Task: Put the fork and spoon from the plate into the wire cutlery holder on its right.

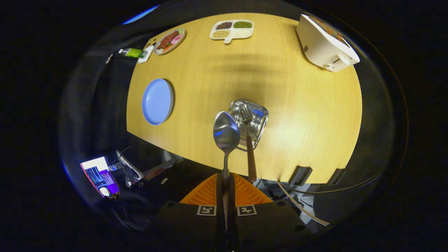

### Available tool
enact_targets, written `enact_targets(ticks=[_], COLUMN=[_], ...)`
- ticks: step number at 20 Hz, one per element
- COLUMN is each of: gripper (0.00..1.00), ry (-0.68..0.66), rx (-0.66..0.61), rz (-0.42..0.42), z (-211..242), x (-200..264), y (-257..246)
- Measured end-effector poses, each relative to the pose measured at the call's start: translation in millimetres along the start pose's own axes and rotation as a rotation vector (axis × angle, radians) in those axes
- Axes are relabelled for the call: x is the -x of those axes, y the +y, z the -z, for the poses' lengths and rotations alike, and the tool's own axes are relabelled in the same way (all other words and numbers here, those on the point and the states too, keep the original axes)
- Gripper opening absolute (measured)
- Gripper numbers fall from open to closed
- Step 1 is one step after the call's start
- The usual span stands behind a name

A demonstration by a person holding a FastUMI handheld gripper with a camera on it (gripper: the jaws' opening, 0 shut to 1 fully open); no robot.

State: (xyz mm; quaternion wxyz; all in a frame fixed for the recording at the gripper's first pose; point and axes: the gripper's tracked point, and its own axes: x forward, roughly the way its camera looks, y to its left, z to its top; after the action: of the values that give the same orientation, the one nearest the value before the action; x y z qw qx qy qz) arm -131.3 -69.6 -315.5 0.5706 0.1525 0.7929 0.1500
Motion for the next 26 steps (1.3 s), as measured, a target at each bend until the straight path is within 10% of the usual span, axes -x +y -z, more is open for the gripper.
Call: enact_targets(ticks=[22, 26], gripper=[0.12, 0.49], ry=[0.368, 0.213], rx=[-0.103, -0.067], rz=[0.055, 0.015], z=[-44.3, -58.1], x=[-49.8, -49.0], y=[-8.7, -6.4])
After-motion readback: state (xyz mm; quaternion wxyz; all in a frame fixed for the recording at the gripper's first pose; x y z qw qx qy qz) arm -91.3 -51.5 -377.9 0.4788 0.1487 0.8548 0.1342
